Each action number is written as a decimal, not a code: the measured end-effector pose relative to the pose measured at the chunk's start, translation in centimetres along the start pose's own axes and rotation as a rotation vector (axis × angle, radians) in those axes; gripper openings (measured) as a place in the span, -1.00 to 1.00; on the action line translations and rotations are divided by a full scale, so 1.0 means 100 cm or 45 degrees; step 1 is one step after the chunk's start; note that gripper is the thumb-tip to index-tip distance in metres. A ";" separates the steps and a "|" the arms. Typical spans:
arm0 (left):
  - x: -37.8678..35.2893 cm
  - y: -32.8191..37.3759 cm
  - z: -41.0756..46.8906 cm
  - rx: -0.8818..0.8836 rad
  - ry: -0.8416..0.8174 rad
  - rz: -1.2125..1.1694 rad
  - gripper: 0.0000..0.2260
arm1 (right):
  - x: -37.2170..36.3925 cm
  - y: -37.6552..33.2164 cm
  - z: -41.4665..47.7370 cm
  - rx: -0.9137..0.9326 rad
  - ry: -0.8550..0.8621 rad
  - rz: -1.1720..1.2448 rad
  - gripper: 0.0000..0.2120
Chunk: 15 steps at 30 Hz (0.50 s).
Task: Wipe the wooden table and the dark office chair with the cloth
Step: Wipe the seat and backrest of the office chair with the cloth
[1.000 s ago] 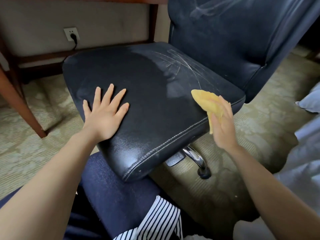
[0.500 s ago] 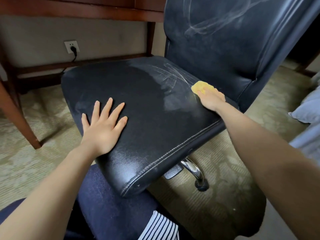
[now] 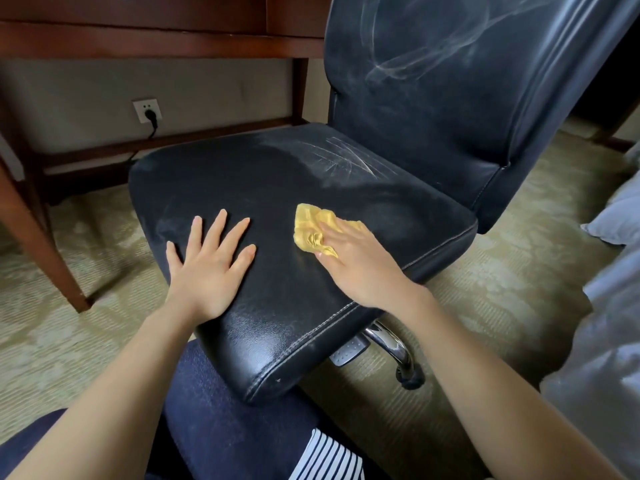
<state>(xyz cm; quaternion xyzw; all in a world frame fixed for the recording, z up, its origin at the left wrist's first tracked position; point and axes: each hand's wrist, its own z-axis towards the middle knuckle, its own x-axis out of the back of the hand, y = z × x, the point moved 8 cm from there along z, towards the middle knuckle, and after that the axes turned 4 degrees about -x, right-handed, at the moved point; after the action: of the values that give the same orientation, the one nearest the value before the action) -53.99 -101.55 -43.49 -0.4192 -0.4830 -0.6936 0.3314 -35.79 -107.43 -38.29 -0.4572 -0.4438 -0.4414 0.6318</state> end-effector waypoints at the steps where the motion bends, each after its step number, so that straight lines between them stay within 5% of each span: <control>1: 0.000 0.000 0.000 -0.002 0.000 0.000 -0.55 | 0.003 -0.002 -0.011 0.014 0.037 0.014 -0.68; 6: 0.001 -0.002 -0.002 0.005 -0.002 -0.006 -0.56 | 0.003 0.022 -0.043 -0.061 0.078 0.022 -0.60; 15: 0.000 -0.003 -0.001 0.002 -0.002 -0.031 -0.55 | 0.017 0.186 -0.022 -0.579 0.038 0.120 -0.57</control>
<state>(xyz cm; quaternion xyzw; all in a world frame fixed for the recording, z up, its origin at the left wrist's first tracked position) -54.27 -101.59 -43.66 -0.4137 -0.4888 -0.6969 0.3229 -17.14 -106.28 -40.56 -0.6014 -0.3017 -0.5067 0.5390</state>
